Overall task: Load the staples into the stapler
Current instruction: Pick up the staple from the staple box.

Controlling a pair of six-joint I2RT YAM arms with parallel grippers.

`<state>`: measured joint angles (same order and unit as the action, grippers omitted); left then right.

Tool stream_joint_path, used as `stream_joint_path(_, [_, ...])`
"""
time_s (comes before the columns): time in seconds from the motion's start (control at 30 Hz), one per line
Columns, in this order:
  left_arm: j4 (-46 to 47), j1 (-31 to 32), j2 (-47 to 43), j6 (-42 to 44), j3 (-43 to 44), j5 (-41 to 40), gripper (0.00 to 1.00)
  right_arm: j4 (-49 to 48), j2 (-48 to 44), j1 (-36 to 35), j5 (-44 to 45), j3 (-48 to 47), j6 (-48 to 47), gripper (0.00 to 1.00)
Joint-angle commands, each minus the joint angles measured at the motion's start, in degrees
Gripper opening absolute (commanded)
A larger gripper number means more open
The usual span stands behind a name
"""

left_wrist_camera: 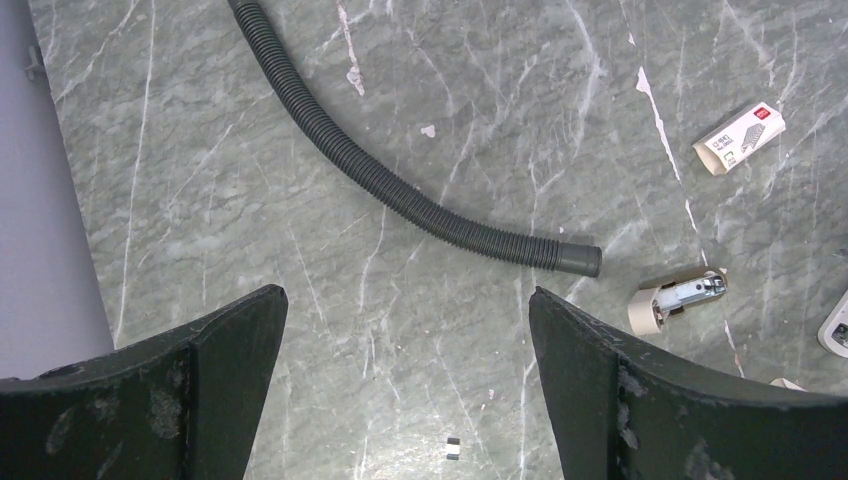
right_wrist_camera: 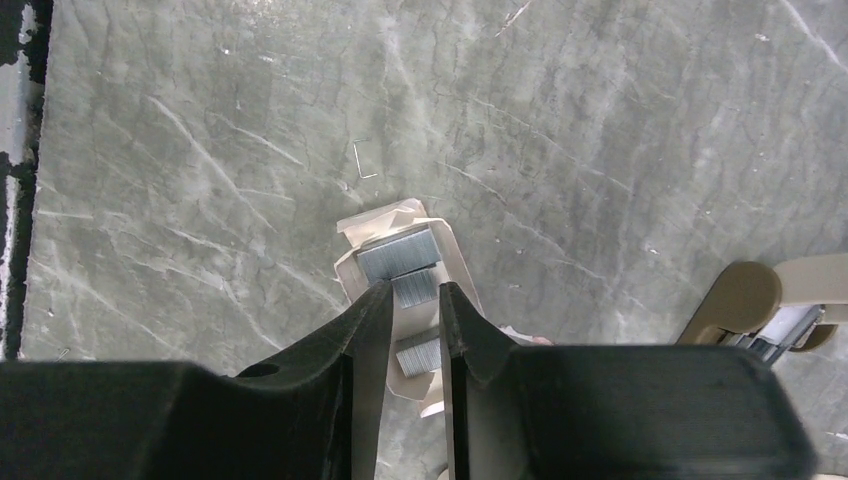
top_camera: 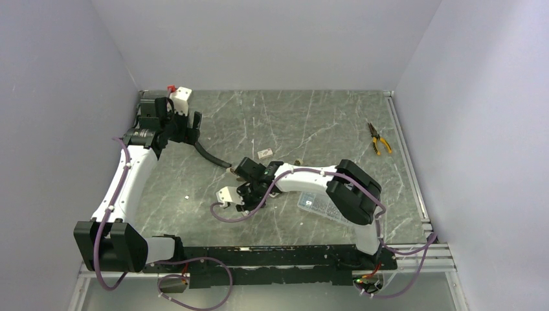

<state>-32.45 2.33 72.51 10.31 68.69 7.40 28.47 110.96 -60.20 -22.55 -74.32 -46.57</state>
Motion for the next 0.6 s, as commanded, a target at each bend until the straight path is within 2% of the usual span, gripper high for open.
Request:
stream_joint_path(0.0, [0.76, -0.27, -0.97, 0.37, -0.25, -0.7, 0.96, 0.81, 0.62, -0.44, -0.31, -1.55, -1.96, 0.28])
stream_joint_path(0.57, [0.68, -0.27, -0.45, 0.43, 0.04, -0.31, 0.96, 4.12, 2.6, -1.14, -0.92, -2.57, -4.86, 0.3])
